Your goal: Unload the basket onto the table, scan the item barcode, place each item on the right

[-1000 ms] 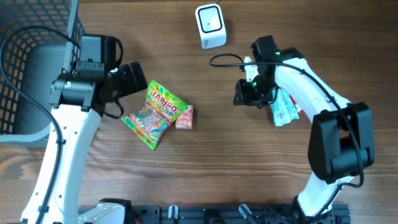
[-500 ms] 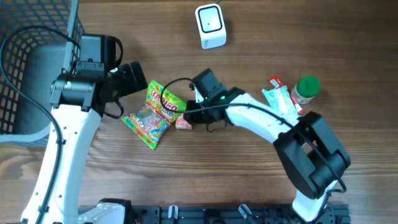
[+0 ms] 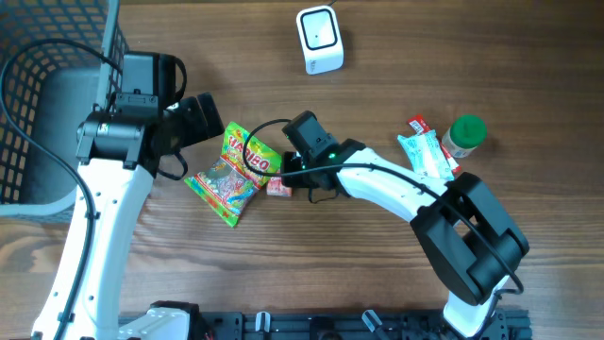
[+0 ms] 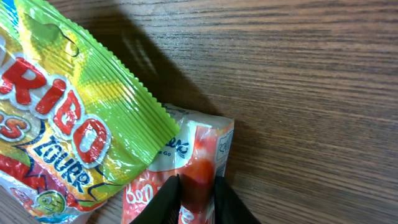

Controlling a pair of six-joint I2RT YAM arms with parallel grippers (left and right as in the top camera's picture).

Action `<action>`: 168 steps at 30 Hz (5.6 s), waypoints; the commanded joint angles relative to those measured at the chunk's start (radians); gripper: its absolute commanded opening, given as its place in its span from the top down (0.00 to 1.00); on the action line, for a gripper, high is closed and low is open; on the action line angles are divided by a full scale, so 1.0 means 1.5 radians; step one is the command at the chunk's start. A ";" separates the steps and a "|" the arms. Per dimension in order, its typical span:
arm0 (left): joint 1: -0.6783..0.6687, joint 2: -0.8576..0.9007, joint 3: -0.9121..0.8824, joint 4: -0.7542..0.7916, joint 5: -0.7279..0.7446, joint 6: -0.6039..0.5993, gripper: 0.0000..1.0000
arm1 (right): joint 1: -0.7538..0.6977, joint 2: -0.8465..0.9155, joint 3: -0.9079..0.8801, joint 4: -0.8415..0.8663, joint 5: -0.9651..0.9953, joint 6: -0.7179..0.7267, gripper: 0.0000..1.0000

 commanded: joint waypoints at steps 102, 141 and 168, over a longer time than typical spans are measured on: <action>-0.002 0.002 -0.001 0.002 0.003 0.003 0.00 | -0.157 -0.090 -0.047 -0.127 0.123 -0.355 0.66; -0.002 0.002 -0.001 0.002 0.003 0.003 0.00 | -0.300 -0.166 -0.136 -0.168 -0.140 -0.337 0.94; -0.002 0.002 -0.001 0.002 0.003 0.003 0.00 | -0.262 -0.099 -0.136 -0.047 -0.227 -0.343 0.63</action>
